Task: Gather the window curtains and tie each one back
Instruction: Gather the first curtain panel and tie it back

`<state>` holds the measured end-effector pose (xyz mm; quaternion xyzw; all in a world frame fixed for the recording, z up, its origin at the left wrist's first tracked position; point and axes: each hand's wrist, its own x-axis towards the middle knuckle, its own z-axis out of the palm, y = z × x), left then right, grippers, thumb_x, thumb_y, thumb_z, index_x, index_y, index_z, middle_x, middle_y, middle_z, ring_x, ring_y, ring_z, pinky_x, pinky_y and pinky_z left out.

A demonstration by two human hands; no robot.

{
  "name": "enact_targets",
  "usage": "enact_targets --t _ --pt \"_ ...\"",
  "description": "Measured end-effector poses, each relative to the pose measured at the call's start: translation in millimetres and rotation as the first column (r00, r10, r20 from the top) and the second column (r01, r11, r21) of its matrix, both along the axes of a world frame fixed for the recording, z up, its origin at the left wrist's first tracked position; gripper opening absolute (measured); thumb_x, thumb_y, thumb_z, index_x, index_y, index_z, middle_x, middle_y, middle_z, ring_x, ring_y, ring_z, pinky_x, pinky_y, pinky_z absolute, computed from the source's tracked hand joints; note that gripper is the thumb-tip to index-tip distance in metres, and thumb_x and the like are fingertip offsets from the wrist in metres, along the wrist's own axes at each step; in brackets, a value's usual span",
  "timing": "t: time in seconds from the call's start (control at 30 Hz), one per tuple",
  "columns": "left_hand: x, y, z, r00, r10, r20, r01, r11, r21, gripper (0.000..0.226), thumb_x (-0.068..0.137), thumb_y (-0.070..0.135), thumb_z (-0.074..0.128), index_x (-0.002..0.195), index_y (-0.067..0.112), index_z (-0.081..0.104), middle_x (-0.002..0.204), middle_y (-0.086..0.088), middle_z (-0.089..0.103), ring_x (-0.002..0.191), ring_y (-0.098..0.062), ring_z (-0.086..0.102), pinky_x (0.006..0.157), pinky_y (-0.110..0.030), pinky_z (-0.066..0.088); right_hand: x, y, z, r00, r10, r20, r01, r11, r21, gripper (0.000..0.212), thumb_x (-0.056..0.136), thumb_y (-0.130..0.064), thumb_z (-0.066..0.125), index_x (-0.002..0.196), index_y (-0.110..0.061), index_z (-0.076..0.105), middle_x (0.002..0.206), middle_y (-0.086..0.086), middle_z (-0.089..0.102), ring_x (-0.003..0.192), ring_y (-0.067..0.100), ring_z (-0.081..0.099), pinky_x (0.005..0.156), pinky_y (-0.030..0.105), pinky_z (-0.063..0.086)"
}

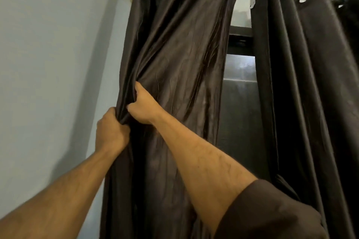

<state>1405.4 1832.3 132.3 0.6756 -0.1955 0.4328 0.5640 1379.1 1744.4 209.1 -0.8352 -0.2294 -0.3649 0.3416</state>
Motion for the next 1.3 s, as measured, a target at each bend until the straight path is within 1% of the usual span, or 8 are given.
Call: enact_targets --t 0.1,0.17,0.27,0.37,0.67,0.9,1.13,1.3 --pt "-1.3 1.0 -3.2 1.000 0.011 -0.015 -0.010 0.999 0.043 0.009 0.088 0.001 0.057 0.092 0.009 0.059 0.080 -0.009 0.063 0.069 -0.029 0.058 0.055 -0.031 0.038 -15.9 -44.6 -8.6 0.990 -0.009 0.140 -0.015 0.986 0.168 0.062 0.093 -0.032 0.075 0.146 -0.014 0.050 0.119 0.003 0.072 0.114 0.019 0.067 0.106 0.041 0.052" --pt "-5.6 -4.7 -2.7 0.998 -0.050 -0.024 0.051 0.998 0.039 0.008 0.088 0.001 0.057 0.089 0.008 0.061 0.079 -0.009 0.063 0.071 -0.028 0.060 0.055 -0.029 0.038 -27.8 -88.6 -19.6 0.882 -0.301 0.362 0.165 0.917 0.363 0.063 0.087 -0.056 0.073 0.137 -0.021 0.056 0.109 -0.008 0.071 0.109 0.011 0.064 0.102 0.041 0.052" --pt "-9.5 -11.7 0.5 0.992 -0.120 -0.047 0.122 0.991 0.054 0.015 0.087 -0.001 0.055 0.095 0.008 0.064 0.083 -0.009 0.065 0.072 -0.024 0.060 0.057 -0.028 0.040 -38.9 -159.2 -38.3 0.564 -0.782 0.266 0.487 0.575 0.657 0.098 0.077 -0.074 0.069 0.152 -0.020 0.037 0.154 0.007 0.043 0.146 0.026 0.036 0.121 0.052 0.028" --pt "-11.0 -17.9 1.2 0.975 -0.209 -0.081 0.214 0.975 0.060 0.027 0.088 0.000 0.056 0.112 0.010 0.064 0.096 -0.011 0.068 0.082 -0.029 0.064 0.068 -0.034 0.048 -38.5 -196.7 -53.8 0.878 -0.478 -0.017 0.358 0.635 0.685 0.133 0.070 -0.078 0.074 0.164 -0.025 -0.005 0.171 0.011 0.012 0.155 0.032 0.023 0.125 0.051 0.023" --pt "-13.2 -17.0 -3.4 0.928 -0.356 -0.110 0.360 0.933 0.017 0.050 0.088 -0.001 0.061 0.134 0.018 0.057 0.100 0.003 0.066 0.088 -0.017 0.065 0.073 -0.031 0.050 7.7 -116.8 -35.6 0.965 -0.208 0.159 0.190 0.974 0.122 0.118 0.094 -0.024 0.069 0.153 -0.041 -0.033 0.172 -0.008 0.009 0.148 0.024 0.038 0.121 0.043 0.033" --pt "3.2 24.6 -2.9 0.923 -0.360 -0.133 0.364 0.931 0.007 0.057 0.088 -0.005 0.056 0.138 0.022 0.053 0.101 -0.005 0.070 0.086 -0.022 0.070 0.067 -0.031 0.054 41.9 -4.9 7.3 0.954 -0.239 0.179 0.274 0.939 -0.209 0.113 0.093 -0.001 0.058 0.157 -0.035 -0.029 0.134 0.024 0.060 0.090 0.037 0.066 0.084 0.048 0.054" --pt "27.7 55.3 10.6 0.938 -0.331 -0.099 0.322 0.942 -0.095 0.050 0.072 0.012 0.062 0.120 0.023 0.059 0.100 -0.010 0.071 0.088 -0.028 0.071 0.077 -0.042 0.060 67.9 47.3 34.0 0.978 -0.186 0.098 0.210 0.878 -0.430 0.101 0.095 0.002 0.055 0.163 -0.029 -0.014 0.133 0.032 0.059 0.114 0.046 0.062 0.103 0.046 0.049" --pt "31.0 49.7 -4.0 0.946 -0.312 -0.088 0.310 0.950 -0.030 0.044 0.085 -0.002 0.061 0.120 0.023 0.060 0.099 -0.003 0.072 0.087 -0.022 0.072 0.073 -0.034 0.058 54.3 21.3 1.1 0.995 -0.083 0.059 0.096 0.952 -0.291 0.110 0.092 0.004 0.057 0.161 -0.031 -0.020 0.143 0.021 0.055 0.114 0.034 0.064 0.098 0.036 0.054"
